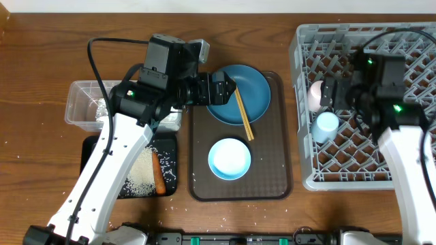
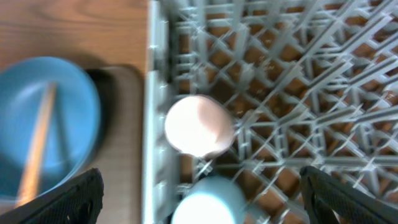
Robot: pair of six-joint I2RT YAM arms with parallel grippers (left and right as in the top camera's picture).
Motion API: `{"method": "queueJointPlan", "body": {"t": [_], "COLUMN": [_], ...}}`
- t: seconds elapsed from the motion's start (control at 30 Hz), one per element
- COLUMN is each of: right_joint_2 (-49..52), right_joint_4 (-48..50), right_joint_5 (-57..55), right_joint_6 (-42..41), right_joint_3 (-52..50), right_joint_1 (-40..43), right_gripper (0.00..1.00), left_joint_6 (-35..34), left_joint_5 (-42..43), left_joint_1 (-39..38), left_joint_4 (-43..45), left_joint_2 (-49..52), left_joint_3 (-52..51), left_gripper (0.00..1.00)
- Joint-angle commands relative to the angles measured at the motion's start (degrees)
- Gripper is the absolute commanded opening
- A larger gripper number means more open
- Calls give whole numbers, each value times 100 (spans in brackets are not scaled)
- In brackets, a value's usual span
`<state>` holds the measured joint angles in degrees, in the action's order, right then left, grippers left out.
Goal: Sort waste into correct bins and load items into the dishwasher rack
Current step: 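Move the right gripper to the light blue bowl on the brown tray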
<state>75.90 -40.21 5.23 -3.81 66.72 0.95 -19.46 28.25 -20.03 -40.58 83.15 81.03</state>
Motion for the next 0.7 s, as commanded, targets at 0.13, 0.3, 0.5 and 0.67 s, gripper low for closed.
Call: {"method": "queueJointPlan", "body": {"t": [0.13, 0.3, 0.5, 0.67], "right_joint_2": [-568, -566, -566, -533], "right_joint_4": [-846, -1270, -1519, -1510], "right_joint_5": [2074, 2887, 2857, 2544], "right_joint_6": [-197, -197, -195, -299], "right_joint_3": [79, 76, 70, 66], "right_joint_1": [4, -323, -1296, -2203], "right_gripper": [97, 93, 90, 86], "left_joint_6": [17, 17, 17, 17], "left_joint_5": [-50, -50, -50, -50], "left_joint_1": [9, 9, 9, 9], "left_joint_4": [-15, -15, -15, -15], "left_joint_2": [-31, -31, -31, -33], "left_joint_3": [17, 17, 17, 17], "left_gripper": [94, 94, 94, 94]}}
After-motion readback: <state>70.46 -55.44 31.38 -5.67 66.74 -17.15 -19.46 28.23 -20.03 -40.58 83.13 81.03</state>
